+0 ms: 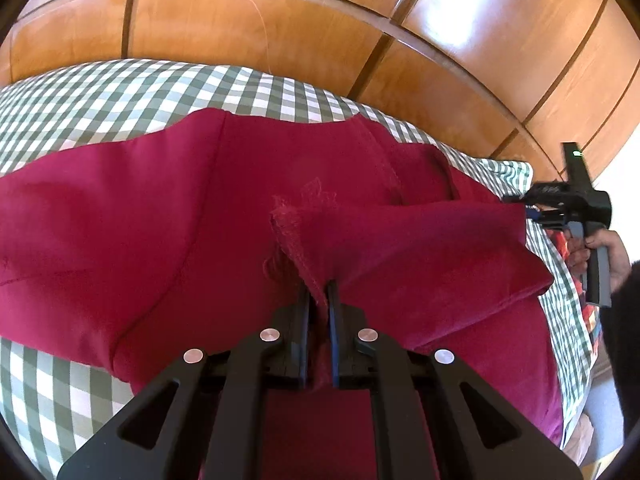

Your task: Fold small clothes

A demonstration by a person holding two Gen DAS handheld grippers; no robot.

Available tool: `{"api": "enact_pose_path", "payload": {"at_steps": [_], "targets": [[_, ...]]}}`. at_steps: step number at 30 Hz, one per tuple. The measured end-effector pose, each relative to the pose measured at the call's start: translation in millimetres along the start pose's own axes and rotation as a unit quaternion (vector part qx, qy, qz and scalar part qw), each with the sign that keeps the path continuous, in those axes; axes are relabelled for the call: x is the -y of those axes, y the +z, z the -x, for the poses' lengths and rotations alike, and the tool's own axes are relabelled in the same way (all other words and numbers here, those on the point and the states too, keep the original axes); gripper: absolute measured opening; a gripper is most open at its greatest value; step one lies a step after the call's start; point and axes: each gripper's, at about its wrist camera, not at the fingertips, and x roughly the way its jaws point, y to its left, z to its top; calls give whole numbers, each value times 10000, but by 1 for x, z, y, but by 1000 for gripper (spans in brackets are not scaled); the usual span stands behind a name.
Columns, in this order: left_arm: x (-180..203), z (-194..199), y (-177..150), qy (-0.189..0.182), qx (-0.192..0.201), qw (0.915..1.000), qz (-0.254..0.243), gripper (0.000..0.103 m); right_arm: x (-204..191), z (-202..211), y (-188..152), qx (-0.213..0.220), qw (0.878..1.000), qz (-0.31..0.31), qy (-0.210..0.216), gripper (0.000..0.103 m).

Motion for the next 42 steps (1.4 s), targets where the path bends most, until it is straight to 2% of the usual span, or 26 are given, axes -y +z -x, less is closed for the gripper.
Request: {"api": "enact_pose_path", "payload": {"at_steps": [1, 3, 6, 8, 9, 10, 13, 14, 17, 18, 19, 20, 21, 22, 23, 24, 25, 26, 27, 28, 29, 31, 33, 36, 39, 42], "targets": [[0, 0, 0, -6, 0, 10000, -1, 5, -5, -4, -2, -77, 9998, 167, -127, 19], [-1, 1, -1, -32, 3, 10000, 5, 5, -12, -2, -11, -49, 9981, 495, -371, 5], [-2, 1, -1, -52, 14, 10000, 0, 5, 13, 13, -13, 455, 9977, 96, -496, 4], [-2, 0, -1, -33, 8, 10000, 5, 5, 39, 20, -12, 773, 9954, -572, 14, 0], [-2, 0, 0, -1, 8, 10000, 20, 5, 47, 22, -10, 977, 9921, -719, -331, 0], [-2, 0, 0, 10, -2, 10000, 37, 5, 51, 22, -8, 1065, 9899, -793, -495, 0], [-2, 1, 4, 30, 25, 9999, 99, 5, 72, 28, -7, 1274, 9840, -1247, 47, 2], [-2, 2, 6, 36, 48, 9999, 115, 5, 74, 35, -9, 1377, 9821, -1282, 92, 3], [-2, 4, 11, 43, 130, 9998, 150, 5, 58, 46, -21, 1356, 9858, -805, 570, 4], [-1, 5, 13, 51, 167, 9997, 154, 5, 51, 49, -24, 1175, 9869, -581, 943, 9], [-1, 8, 15, 52, 243, 9996, 151, 5, 40, 48, -31, 998, 9866, -327, 1252, 24], [-1, 10, 18, 44, 310, 9994, 155, 5, 31, 48, -37, 926, 9867, -94, 1330, 34], [-1, 12, 20, 32, 345, 9993, 166, 5, 19, 47, -42, 905, 9877, 186, 1263, 50], [-1, 13, 23, 23, 381, 9991, 187, 5, 6, 41, -47, 819, 9888, 480, 1153, 56], [-1, 14, 27, 31, 426, 9988, 224, 5, -3, 33, -48, 680, 9898, 640, 1081, 56], [-1, 14, 29, 34, 449, 9987, 250, 5, -9, 22, -46, 625, 9923, 717, 795, 55], [-1, 15, 31, 17, 470, 9985, 290, 5, -14, 14, -46, 827, 9941, 687, 167, 51], [-1, 15, 33, 28, 473, 9983, 333, 5, -12, 8, -41, 1011, 9928, 614, -176, 50], [-2, 12, 36, 173, 440, 9982, 365, 5, -5, 0, -35, 1211, 9902, 421, -554, 62], [-3, 9, 37, 347, 382, 9980, 363, 5, 11, -10, -29, 1293, 9879, -50, -859, 81], [-8, 5, 37, 608, 311, 9968, 408, 5, 24, -16, -28, 1277, 9879, -412, -778, 82], [-19, 4, 35, 692, 235, 9955, 606, 5, 36, -17, -35, 1365, 9870, -731, -442, 82], [-35, 14, 30, 596, 247, 9940, 888, 7, 35, -9, -40, 1428, 9864, -588, -566, 82], [-55, 41, 18, 512, 459, 9902, 1213, 7, 37, 18, -56, 1773, 9798, -550, -743, 83], [-74, 78, -6, 492, 695, 9853, 1480, 7, 34, 39, -76, 1966, 9769, -738, -400, 84], [-93, 111, -33, 605, 862, 9799, 1693, 7, 14, 51, -101, 1942, 9791, -603, 15, 84]]}}
